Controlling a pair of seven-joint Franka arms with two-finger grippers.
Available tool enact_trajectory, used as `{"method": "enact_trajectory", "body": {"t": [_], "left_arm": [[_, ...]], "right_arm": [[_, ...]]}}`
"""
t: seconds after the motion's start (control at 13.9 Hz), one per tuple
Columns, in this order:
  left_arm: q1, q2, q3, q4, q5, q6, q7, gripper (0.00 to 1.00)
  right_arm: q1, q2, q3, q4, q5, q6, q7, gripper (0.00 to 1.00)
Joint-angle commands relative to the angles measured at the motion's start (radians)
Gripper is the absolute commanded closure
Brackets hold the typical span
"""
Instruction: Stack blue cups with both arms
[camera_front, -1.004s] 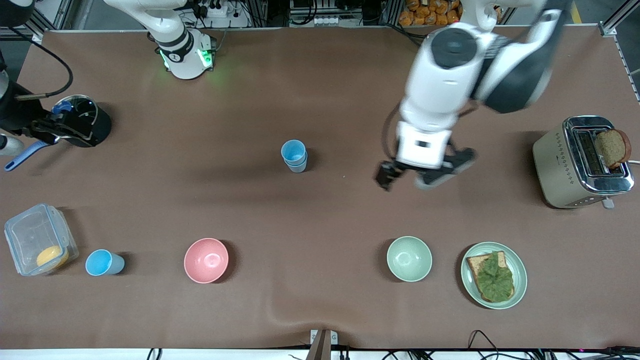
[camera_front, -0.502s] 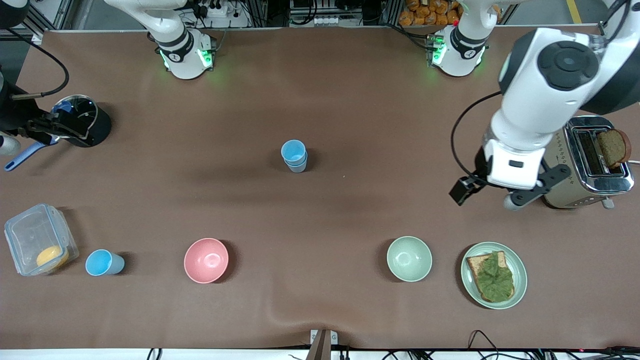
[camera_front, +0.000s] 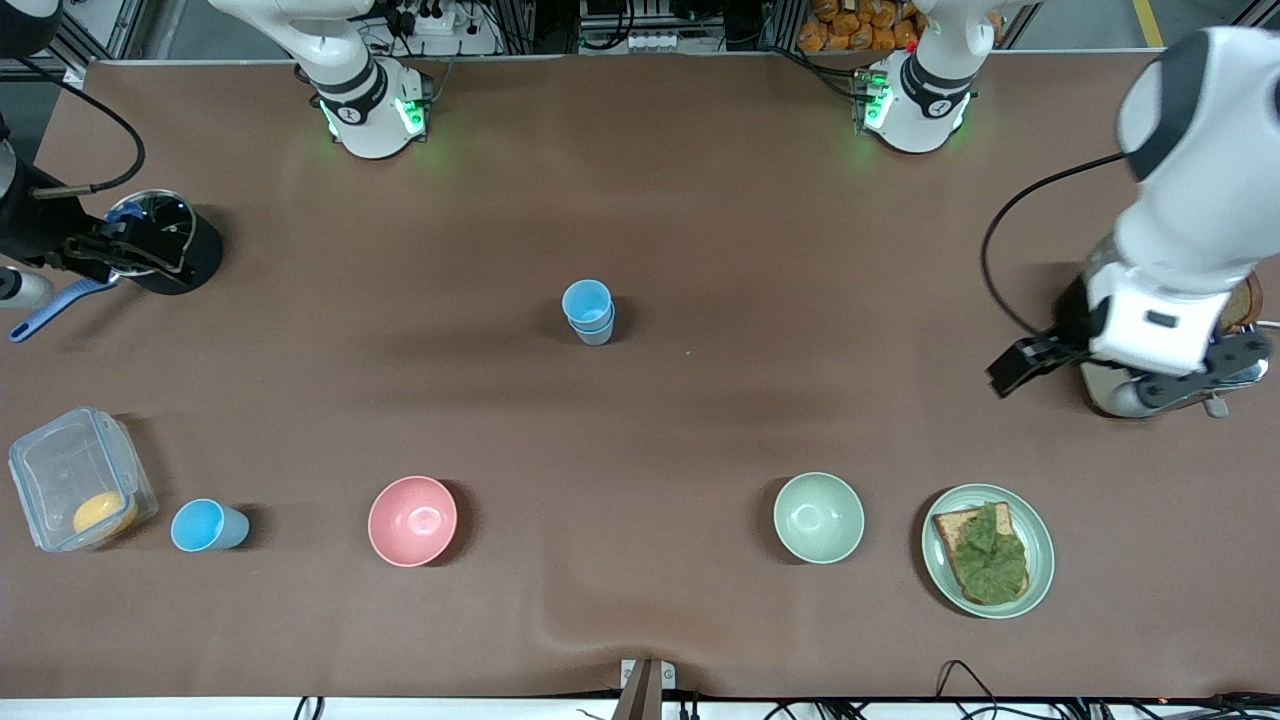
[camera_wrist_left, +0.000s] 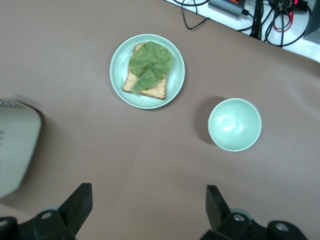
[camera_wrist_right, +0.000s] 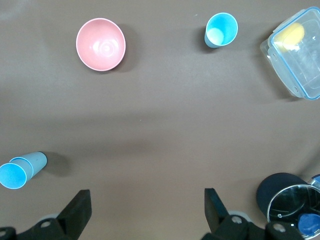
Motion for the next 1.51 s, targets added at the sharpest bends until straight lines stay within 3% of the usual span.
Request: {"method": "enact_trajectory", "body": {"t": [0.0, 0.29, 0.65, 1.43], "left_arm": [[-0.004, -0.057, 0.052, -0.02, -0.043, -0.044, 0.155, 0.0], [-0.08, -0.108, 0.234, -0.02, -0.138, -0.125, 0.359, 0.0], [-0.138, -0.142, 0.319, -0.019, -0.153, -0.173, 0.41, 0.0], [-0.185, -0.169, 0.336, -0.017, -0.155, -0.266, 0.418, 0.0]], "right_arm": [[-0.01, -0.011, 0.01, -0.008, -0.006, -0.009, -0.002, 0.0], [-0.009, -0.011, 0.012, -0.001, -0.006, -0.019, -0.002, 0.0], [-0.012, -0.011, 0.012, 0.001, -0.004, -0.021, -0.013, 0.0], [-0.016, -0.004, 0.007, 0.016, -0.004, -0.042, -0.014, 0.0]]}}
